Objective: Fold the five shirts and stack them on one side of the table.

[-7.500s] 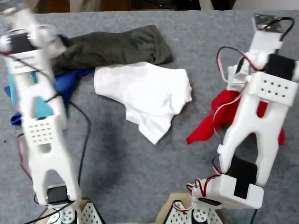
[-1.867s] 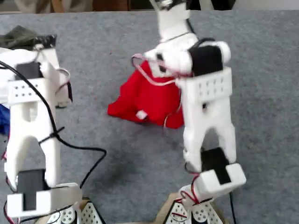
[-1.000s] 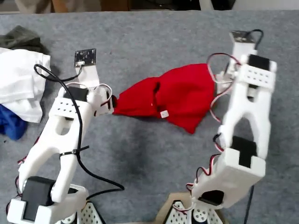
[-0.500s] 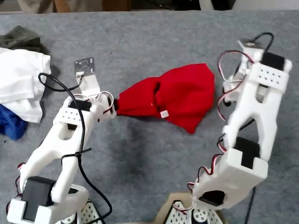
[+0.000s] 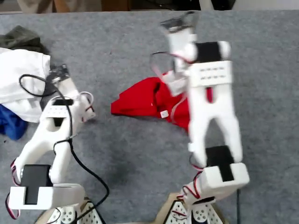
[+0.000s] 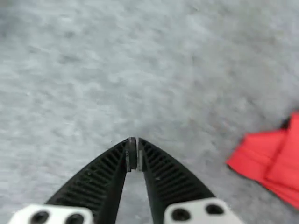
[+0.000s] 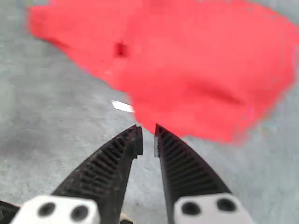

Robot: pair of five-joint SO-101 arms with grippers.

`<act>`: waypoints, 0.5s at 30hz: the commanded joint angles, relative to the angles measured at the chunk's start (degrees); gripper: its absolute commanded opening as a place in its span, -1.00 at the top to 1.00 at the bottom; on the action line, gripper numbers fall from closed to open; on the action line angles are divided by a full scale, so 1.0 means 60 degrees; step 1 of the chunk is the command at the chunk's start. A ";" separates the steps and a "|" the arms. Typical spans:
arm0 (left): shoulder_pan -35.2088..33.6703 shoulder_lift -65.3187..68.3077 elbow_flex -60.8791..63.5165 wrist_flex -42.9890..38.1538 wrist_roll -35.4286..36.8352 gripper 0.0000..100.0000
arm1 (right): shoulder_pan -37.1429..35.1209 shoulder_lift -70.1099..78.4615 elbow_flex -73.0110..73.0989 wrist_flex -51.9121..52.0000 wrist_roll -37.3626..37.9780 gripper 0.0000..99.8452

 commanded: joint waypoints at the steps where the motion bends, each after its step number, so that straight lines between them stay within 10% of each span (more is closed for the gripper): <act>1: -0.0513 0.0007 -0.0352 -0.0190 0.0044 0.96 | -0.1223 0.0652 -0.0447 -0.0791 -0.0029 0.87; 15: -0.1670 0.0007 -0.0659 -0.0132 0.0088 0.96 | -0.3231 0.6615 -0.6337 0.0073 -0.0015 0.58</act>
